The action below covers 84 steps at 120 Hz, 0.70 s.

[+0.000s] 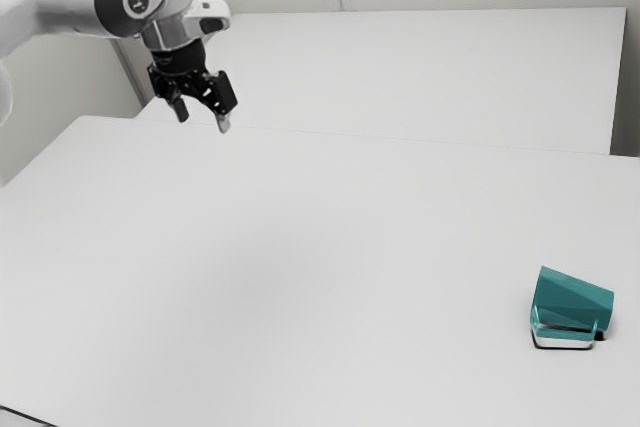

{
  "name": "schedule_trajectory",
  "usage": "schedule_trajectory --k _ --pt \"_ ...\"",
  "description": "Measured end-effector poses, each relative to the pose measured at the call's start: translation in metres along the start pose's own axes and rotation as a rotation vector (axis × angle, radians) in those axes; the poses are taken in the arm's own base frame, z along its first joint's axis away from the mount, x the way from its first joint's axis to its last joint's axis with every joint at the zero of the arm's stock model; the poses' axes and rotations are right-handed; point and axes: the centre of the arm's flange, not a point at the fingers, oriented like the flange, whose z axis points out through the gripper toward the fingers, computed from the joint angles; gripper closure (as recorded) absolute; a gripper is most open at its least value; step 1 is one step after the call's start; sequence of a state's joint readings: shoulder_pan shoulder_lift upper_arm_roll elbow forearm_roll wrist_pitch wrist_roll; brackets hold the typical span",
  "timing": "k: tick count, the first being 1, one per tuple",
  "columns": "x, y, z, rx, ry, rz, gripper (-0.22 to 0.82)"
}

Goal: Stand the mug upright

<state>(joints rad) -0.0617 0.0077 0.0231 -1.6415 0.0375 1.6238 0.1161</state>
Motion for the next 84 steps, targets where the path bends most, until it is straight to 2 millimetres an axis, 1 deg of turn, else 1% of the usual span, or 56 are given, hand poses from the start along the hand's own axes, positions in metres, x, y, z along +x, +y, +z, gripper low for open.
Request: schedule_trajectory --k 16,23,48,57,62,66,70,80,84 --pt "-0.007 -0.010 -0.007 0.006 0.013 -0.018 0.00" --pt "-0.005 -0.014 -0.002 -0.002 0.013 -0.028 0.00" --pt "0.002 -0.025 0.044 -0.078 0.028 -0.090 0.00" --pt "0.012 -0.029 0.059 -0.120 0.051 -0.121 0.00" --pt "0.019 -0.027 0.068 -0.137 0.064 -0.132 0.00" --pt "0.026 -0.020 0.073 -0.149 0.075 -0.129 0.00" --pt "0.033 -0.006 0.079 -0.162 0.084 -0.115 0.00" --pt "0.052 0.053 0.095 -0.201 0.101 -0.049 0.00" --pt "0.058 0.074 0.102 -0.215 0.107 -0.030 0.00"
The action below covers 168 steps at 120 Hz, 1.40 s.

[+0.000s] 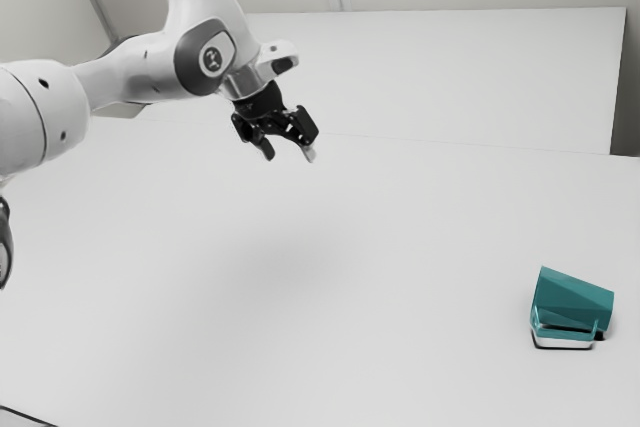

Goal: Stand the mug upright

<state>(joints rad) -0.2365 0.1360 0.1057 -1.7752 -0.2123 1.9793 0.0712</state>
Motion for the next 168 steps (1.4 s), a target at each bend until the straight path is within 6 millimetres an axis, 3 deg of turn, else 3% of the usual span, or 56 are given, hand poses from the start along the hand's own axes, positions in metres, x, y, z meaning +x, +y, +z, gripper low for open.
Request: schedule_trajectory --k 9,32,74,126,168 --pt "0.008 0.021 0.020 -0.031 0.020 0.006 0.00" --pt "0.023 0.042 0.057 -0.123 0.064 -0.047 0.00" --pt "0.012 0.110 0.132 -0.263 -0.004 -0.096 0.00" --pt "-0.016 0.231 0.172 -0.338 0.034 -0.002 0.00" --pt "-0.031 0.282 0.200 -0.378 0.104 -0.011 0.00"
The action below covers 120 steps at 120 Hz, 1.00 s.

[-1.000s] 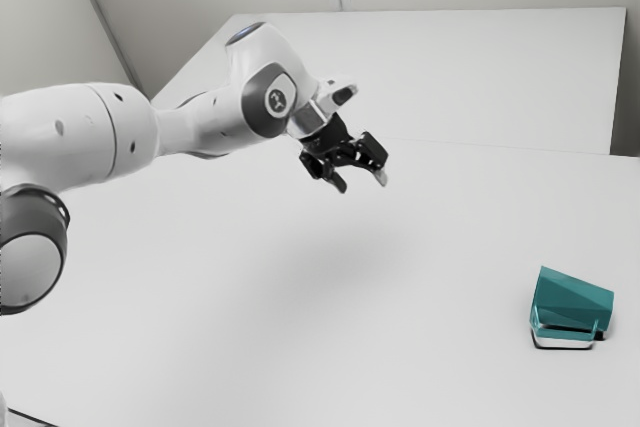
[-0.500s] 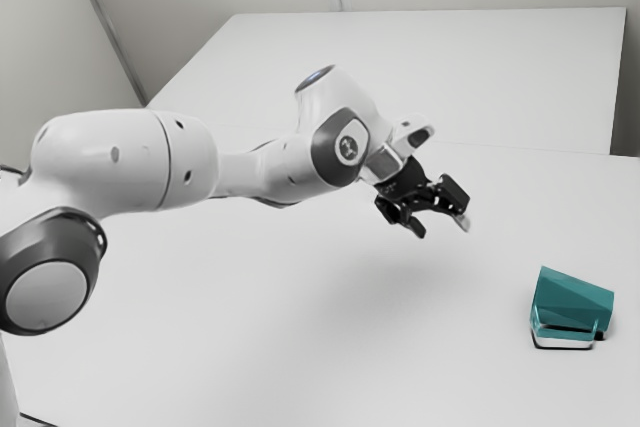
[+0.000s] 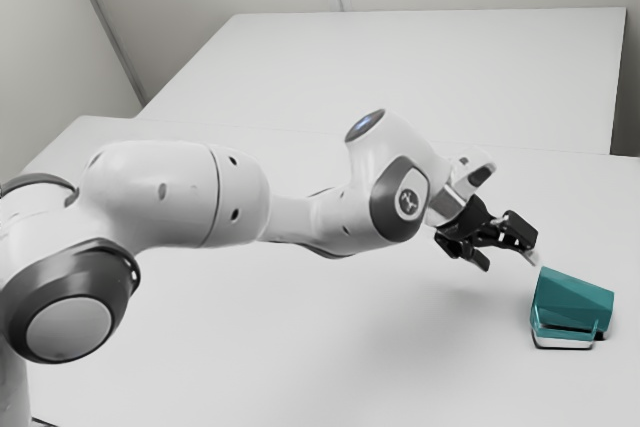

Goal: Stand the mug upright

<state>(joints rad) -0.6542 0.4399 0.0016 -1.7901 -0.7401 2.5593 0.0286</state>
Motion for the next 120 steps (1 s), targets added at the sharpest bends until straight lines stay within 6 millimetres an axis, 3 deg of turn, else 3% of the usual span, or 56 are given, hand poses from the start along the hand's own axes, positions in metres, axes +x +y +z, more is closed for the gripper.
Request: schedule_trajectory --k 19,59,92,120 --pt "-0.001 0.010 0.012 -0.006 0.028 0.008 0.00" --pt "-0.023 0.025 0.042 -0.031 0.009 -0.017 0.00" --pt "-0.017 0.030 0.054 -0.040 0.018 -0.013 0.03" --pt "-0.028 0.045 0.062 -0.048 0.025 0.010 0.15"
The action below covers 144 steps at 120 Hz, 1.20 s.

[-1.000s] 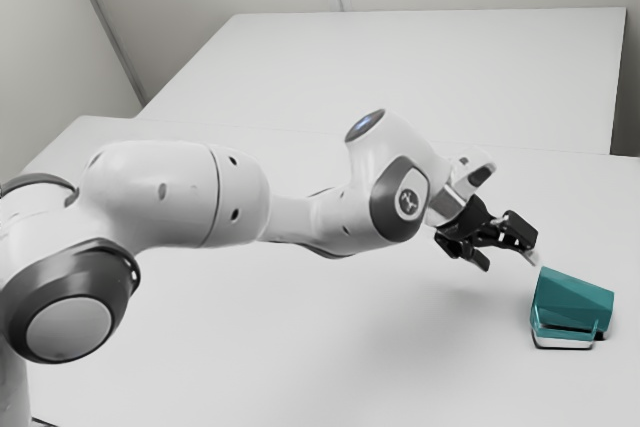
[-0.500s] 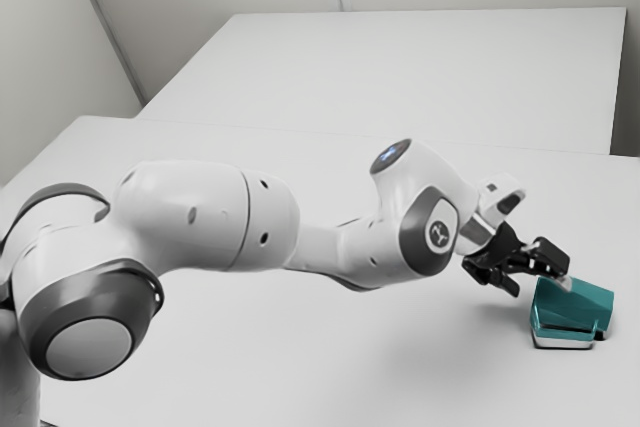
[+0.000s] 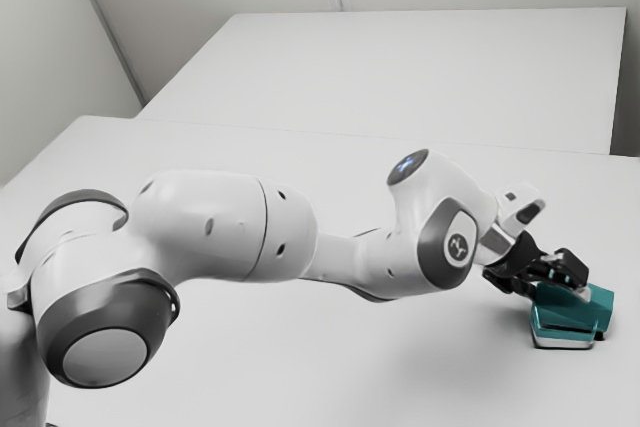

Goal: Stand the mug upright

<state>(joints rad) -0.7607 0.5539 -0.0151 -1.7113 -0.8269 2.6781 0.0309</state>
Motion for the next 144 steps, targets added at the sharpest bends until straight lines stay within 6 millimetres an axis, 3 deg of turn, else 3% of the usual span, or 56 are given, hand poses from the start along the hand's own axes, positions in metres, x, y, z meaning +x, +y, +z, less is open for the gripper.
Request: schedule_trajectory --k 24,46,72,116,132,144 --pt "0.000 0.005 -0.001 -0.002 0.011 0.010 0.35" --pt "0.009 0.032 -0.012 -0.026 0.050 0.064 0.44" --pt "0.010 0.037 -0.002 -0.021 0.052 0.086 0.66" --pt "0.017 0.046 -0.003 -0.016 0.065 0.122 0.77" --pt "0.024 0.046 -0.030 -0.010 0.053 0.116 0.78" --pt "0.033 0.022 -0.065 0.030 0.031 0.095 0.78"
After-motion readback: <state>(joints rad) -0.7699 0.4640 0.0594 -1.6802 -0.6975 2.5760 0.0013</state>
